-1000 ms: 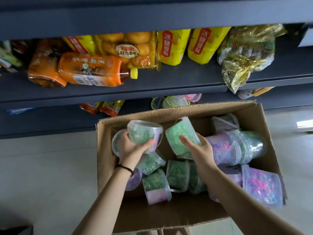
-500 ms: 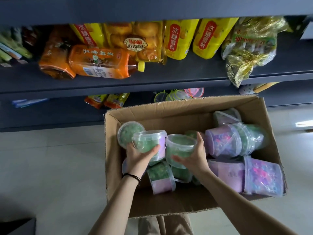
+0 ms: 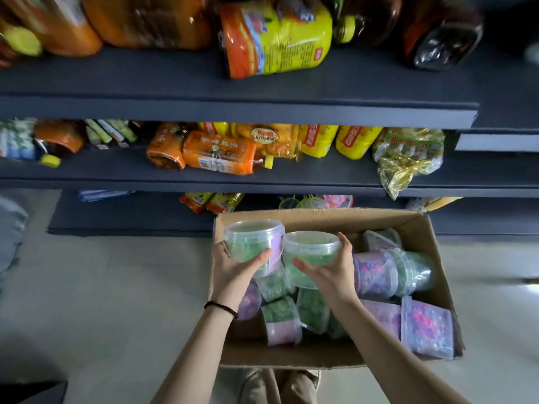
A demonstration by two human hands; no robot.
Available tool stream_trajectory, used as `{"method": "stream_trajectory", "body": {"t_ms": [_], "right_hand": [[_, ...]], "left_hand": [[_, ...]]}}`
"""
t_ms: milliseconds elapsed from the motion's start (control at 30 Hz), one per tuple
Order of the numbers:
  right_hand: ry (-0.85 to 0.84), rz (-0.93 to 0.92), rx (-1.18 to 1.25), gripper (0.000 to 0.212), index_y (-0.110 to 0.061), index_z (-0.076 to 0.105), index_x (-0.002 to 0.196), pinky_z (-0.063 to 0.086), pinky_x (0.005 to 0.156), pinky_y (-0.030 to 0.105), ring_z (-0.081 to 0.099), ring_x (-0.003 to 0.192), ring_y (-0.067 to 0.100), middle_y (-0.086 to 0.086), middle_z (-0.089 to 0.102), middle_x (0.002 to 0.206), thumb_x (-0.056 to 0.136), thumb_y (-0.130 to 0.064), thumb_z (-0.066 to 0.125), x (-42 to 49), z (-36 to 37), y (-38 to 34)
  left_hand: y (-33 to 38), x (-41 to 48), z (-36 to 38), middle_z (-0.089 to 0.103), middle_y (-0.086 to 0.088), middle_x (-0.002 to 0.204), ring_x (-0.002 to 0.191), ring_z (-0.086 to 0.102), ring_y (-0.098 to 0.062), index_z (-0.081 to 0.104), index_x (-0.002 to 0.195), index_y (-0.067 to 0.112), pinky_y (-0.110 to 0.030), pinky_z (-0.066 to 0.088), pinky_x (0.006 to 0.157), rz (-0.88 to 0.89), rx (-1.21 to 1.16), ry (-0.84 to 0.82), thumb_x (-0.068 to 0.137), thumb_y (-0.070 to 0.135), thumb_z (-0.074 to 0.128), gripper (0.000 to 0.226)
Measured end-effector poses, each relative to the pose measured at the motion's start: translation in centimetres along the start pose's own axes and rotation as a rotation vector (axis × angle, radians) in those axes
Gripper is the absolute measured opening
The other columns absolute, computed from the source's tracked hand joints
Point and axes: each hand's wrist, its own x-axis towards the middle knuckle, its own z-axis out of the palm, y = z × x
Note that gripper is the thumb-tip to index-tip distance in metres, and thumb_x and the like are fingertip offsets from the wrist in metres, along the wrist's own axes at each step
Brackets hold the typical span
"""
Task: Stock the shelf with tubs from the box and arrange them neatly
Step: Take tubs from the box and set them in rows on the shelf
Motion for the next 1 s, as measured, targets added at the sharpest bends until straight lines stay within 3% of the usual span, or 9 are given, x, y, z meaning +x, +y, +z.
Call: {"method": "stream_trajectory", "body": {"t_ms": [67,133,200,300,533,767,867,933,1000], "right_hand": [[0.014,-0.114,0.056,0.117,-0.025,0.028,0.141,0.041,0.105,0.048,0.045,0.126,0.021,-0.001,0.046,0.135,0.045,-0.051,0.090,-1.1,-1.5,-4.7],[0.018,-0.215,0.129,0.117,-0.034,0.030,0.136,0.045,0.101,0.047,0.049,0.123,0.019,-0.005,0.048,0.130,0.038,-0.063,0.086,-2.7,-3.2,-9.6],[0.000,-0.304,0.175,0.114,-0.041,0.029,0.134,0.046,0.101,0.047,0.049,0.122,0.018,-0.006,0.048,0.129,0.037,-0.065,0.085,-4.7,-4.8,-14.4],[-0.026,-0.449,0.217,0.110,-0.036,0.032,0.135,0.044,0.102,0.047,0.050,0.122,0.017,-0.006,0.048,0.129,0.041,-0.062,0.083,-7.8,-6.7,-21.0],[-0.101,-0.649,0.252,0.122,-0.038,0.026,0.141,0.048,0.098,0.048,0.046,0.125,0.017,-0.009,0.042,0.133,0.038,-0.074,0.081,-14.5,-7.0,-33.9],[-0.157,-0.748,0.310,0.119,-0.038,0.026,0.142,0.047,0.101,0.044,0.049,0.124,0.015,-0.007,0.045,0.136,0.040,-0.059,0.084,-18.6,0.1,-45.1],[-0.178,-0.761,0.338,0.119,-0.033,0.026,0.144,0.049,0.100,0.041,0.051,0.122,0.014,-0.007,0.048,0.134,0.044,-0.055,0.087,-20.3,5.5,-48.7],[-0.185,-0.758,0.352,0.113,-0.033,0.025,0.145,0.048,0.100,0.040,0.051,0.121,0.015,-0.007,0.048,0.134,0.053,-0.044,0.090,-20.9,9.3,-50.5],[-0.187,-0.759,0.344,0.115,-0.033,0.024,0.145,0.047,0.101,0.042,0.050,0.122,0.015,-0.006,0.047,0.135,0.052,-0.047,0.089,-21.2,12.7,-52.3]], "left_hand": [[4.9,-1.5,-1.3,0.064,0.001,0.111,0.102,0.064,-0.014,0.047,0.115,0.020,-0.033,0.056,0.083,0.068,-0.049,0.037,0.040,0.050,0.093,0.094],[10.3,-3.4,-3.1,0.065,-0.003,0.110,0.102,0.065,-0.016,0.049,0.119,0.012,-0.024,0.056,0.077,0.179,-0.103,0.044,0.046,0.037,0.095,0.090],[15.0,-5.7,-5.4,0.065,-0.008,0.116,0.106,0.065,-0.020,0.048,0.125,0.007,-0.025,0.055,0.078,0.291,-0.163,0.029,0.049,0.030,0.094,0.091],[20.7,-9.7,-8.7,0.061,-0.001,0.124,0.111,0.062,-0.011,0.044,0.133,0.014,-0.020,0.053,0.083,0.423,-0.258,0.048,0.048,0.030,0.090,0.098],[30.9,-15.1,-17.2,0.053,0.017,0.124,0.103,0.056,0.011,0.036,0.135,0.034,-0.011,0.049,0.075,0.589,-0.322,0.097,0.051,0.035,0.087,0.099],[37.5,-14.4,-28.8,0.050,0.018,0.122,0.104,0.054,0.010,0.033,0.127,0.043,-0.008,0.048,0.074,0.712,-0.319,0.189,0.059,0.022,0.090,0.091],[38.9,-12.3,-34.5,0.048,0.017,0.121,0.100,0.053,0.012,0.030,0.128,0.036,-0.005,0.047,0.070,0.721,-0.311,0.226,0.065,0.010,0.085,0.088],[39.7,-10.8,-37.9,0.047,0.016,0.119,0.100,0.054,0.010,0.030,0.126,0.033,-0.008,0.047,0.071,0.732,-0.298,0.258,0.064,0.004,0.085,0.087],[40.5,-9.5,-41.1,0.047,0.016,0.119,0.104,0.053,0.004,0.031,0.126,0.032,-0.013,0.046,0.076,0.726,-0.287,0.286,0.063,0.004,0.085,0.088]]}}
